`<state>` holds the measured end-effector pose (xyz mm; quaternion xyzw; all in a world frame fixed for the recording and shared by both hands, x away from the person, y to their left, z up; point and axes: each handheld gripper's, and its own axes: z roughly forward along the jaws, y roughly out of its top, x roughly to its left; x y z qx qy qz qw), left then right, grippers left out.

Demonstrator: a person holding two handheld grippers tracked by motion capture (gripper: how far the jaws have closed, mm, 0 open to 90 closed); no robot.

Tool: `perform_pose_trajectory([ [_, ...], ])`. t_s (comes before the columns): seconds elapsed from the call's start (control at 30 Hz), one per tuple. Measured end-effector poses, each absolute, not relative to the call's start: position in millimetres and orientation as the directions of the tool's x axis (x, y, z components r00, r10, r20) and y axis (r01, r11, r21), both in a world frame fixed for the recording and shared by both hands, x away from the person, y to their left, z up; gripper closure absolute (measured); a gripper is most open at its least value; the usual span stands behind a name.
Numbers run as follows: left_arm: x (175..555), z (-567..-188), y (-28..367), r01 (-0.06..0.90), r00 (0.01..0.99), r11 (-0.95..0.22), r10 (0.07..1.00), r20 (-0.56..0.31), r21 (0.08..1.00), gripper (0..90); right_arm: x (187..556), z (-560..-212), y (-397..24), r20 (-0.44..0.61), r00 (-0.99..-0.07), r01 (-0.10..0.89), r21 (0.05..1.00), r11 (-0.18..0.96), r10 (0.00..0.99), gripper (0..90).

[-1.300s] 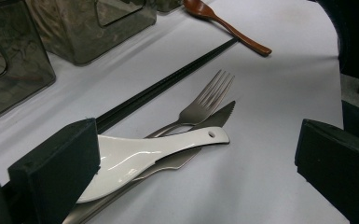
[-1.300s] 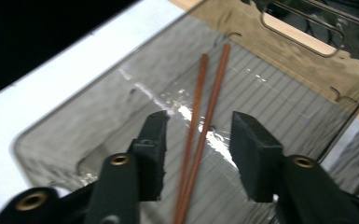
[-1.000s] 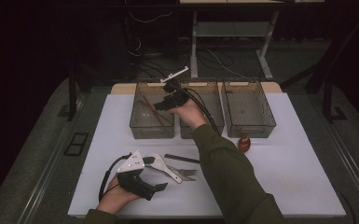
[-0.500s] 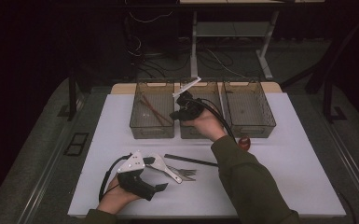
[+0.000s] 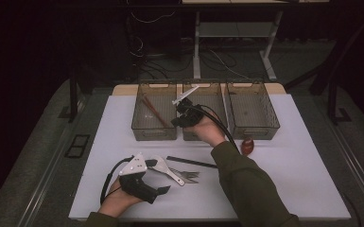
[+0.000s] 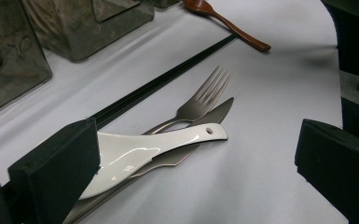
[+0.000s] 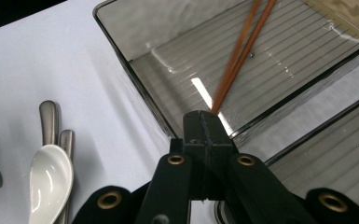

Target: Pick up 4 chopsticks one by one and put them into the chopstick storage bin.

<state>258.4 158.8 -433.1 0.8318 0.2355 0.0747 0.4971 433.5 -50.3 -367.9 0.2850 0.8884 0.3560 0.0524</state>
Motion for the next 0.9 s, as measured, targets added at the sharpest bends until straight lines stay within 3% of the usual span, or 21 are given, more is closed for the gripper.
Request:
perform_pose_trajectory([
  [0.17,258.7,-433.1,159.5,0.316,0.878,-0.393,0.466,-0.108,0.863,0.0,430.8,-364.5,-51.5,0.116,-0.836,0.461,0.676,0.574,0.536,88.7],
  [0.47,258.4,-434.1,158.7,0.322,0.876,-0.394,0.468,-0.114,0.861,0.0,413.6,-352.5,-82.3,0.171,-0.837,0.466,0.722,0.511,0.52,53.3],
  [0.63,258.4,-434.2,158.9,0.327,0.875,-0.392,0.47,-0.118,0.86,0.0,398.3,-351.5,-104.8,0.158,-0.841,0.448,0.741,0.5,0.518,46.7],
  [0.9,259.3,-434.1,160.5,0.327,0.875,-0.392,0.47,-0.119,0.86,0.0,377.2,-358.1,-138.5,0.151,-0.846,0.429,0.763,0.483,0.511,43.3],
])
